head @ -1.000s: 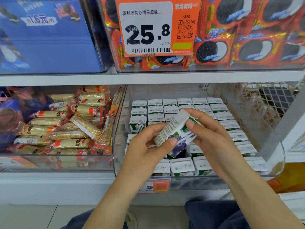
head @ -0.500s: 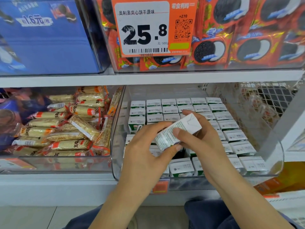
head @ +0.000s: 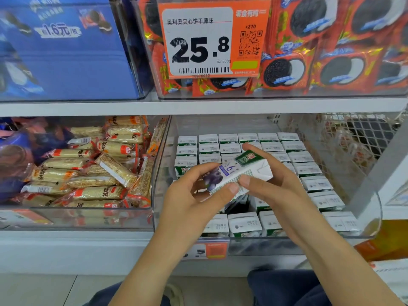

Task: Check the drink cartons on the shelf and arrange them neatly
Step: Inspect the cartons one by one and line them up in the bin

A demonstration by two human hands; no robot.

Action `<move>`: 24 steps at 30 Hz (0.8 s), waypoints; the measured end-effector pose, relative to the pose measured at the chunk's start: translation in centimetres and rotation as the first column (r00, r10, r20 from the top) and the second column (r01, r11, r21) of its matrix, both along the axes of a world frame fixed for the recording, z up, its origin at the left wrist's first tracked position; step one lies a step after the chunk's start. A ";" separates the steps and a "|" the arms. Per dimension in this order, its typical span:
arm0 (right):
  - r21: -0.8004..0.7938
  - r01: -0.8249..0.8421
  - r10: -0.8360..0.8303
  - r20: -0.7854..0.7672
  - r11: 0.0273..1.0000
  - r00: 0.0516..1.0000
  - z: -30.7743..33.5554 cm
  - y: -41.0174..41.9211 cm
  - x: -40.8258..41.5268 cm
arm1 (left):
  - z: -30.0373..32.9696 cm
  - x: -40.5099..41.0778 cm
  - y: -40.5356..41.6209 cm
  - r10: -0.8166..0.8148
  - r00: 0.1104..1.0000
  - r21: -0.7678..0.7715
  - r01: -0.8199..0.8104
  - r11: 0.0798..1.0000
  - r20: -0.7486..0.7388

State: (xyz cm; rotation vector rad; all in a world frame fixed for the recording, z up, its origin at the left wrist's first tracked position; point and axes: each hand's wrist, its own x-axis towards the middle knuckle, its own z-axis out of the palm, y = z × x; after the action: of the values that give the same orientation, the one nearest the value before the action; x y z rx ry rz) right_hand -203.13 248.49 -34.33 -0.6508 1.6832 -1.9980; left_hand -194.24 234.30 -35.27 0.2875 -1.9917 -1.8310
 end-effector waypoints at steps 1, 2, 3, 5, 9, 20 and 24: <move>0.018 0.002 -0.002 0.006 1.000 1.000 0.1 0.1 -0.1 | -0.1 0.0 0.1 0.025 1.000 -0.020 -0.025 0.999 -0.015; 0.027 0.008 -0.008 0.018 1.000 1.000 0.2 0.2 -0.2 | -0.1 0.0 0.2 0.050 0.998 -0.047 -0.051 0.998 -0.031; 0.031 0.015 -0.016 0.036 0.999 0.999 0.3 0.2 -0.3 | -0.1 0.0 0.2 0.080 0.996 -0.084 -0.084 0.993 -0.046; 0.035 0.030 -0.033 0.069 0.999 0.997 0.2 0.2 -0.3 | -0.3 -0.1 0.2 0.143 0.988 -0.183 -0.153 0.971 -0.065; 0.007 0.071 -0.071 0.017 0.997 0.997 -0.3 0.0 -0.2 | -0.6 -0.1 0.2 0.184 0.974 -0.403 -0.223 0.888 -0.134; -0.205 -0.118 0.120 -0.004 0.972 0.993 -0.1 0.5 -0.6 | -1.2 0.0 0.4 0.187 0.928 -0.661 -0.361 0.658 -0.321; -0.207 -0.133 0.133 -0.012 0.969 0.991 -0.1 0.6 -0.5 | -1.3 0.0 0.5 0.188 0.923 -0.662 -0.373 0.651 -0.335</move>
State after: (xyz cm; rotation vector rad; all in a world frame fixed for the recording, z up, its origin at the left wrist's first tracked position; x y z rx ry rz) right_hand -203.68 249.12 -34.41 -0.8106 1.4006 -2.0927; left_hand -194.23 234.82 -36.54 0.1128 -2.1573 -0.7405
